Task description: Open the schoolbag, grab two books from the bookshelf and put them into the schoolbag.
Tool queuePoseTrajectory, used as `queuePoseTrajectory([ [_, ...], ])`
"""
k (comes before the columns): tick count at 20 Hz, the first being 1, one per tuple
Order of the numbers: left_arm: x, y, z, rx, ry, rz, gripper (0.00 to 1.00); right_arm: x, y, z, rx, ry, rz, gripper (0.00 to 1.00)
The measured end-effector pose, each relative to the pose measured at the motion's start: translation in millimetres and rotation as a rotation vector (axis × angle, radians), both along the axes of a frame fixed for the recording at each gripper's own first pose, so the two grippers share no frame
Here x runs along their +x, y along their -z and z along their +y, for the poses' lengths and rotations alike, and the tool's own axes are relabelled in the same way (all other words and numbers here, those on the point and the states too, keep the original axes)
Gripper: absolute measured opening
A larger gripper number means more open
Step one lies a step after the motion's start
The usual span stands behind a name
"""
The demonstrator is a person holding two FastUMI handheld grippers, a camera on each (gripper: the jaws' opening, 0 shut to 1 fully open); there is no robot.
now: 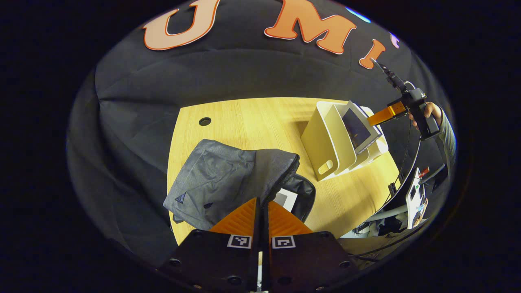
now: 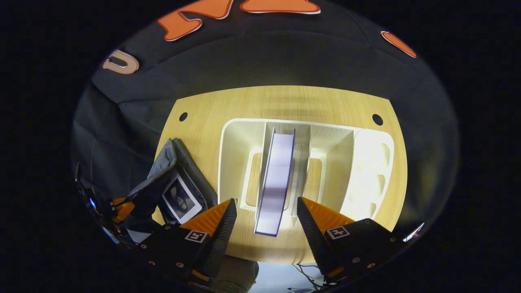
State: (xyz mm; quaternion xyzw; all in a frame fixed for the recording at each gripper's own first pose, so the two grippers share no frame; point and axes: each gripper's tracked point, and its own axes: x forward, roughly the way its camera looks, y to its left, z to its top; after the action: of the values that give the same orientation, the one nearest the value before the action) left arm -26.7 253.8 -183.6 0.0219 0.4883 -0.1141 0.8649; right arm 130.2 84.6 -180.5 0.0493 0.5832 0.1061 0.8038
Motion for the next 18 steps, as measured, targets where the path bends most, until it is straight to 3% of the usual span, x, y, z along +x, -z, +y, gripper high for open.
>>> queuePoseTrajectory([
  [3, -3, 1, 2, 0.006, -0.026, 0.01, 0.04, 11, 16, 0, -0.012, 0.017, 0.02, 0.82],
  [4, -2, 1, 1, 0.008, -0.031, 0.01, 0.04, 15, 22, -1, -0.02, 0.021, 0.025, 0.88],
  [5, -2, 1, 0, 0.01, -0.034, 0.014, 0.04, 18, 28, -1, -0.031, 0.027, 0.031, 0.74],
  [6, -2, 1, 0, 0.013, -0.037, 0.015, 0.05, 19, 33, -2, -0.042, 0.034, 0.039, 0.69],
  [7, -2, 1, -1, 0.016, -0.04, 0.019, 0.05, 20, 37, -3, -0.051, 0.044, 0.045, 0.58],
  [8, -2, 0, -3, 0.018, -0.041, 0.019, 0.04, 21, 41, -2, -0.052, 0.057, 0.054, 0.59],
  [12, 0, 3, -7, 0.017, -0.026, 0.021, 0.04, 27, 47, -15, -0.092, 0.134, 0.038, 0.39],
  [18, 7, 7, -14, -0.013, 0.046, 0.027, 0.04, -10, 35, -26, -0.104, 0.2, 0.046, 0.32],
])
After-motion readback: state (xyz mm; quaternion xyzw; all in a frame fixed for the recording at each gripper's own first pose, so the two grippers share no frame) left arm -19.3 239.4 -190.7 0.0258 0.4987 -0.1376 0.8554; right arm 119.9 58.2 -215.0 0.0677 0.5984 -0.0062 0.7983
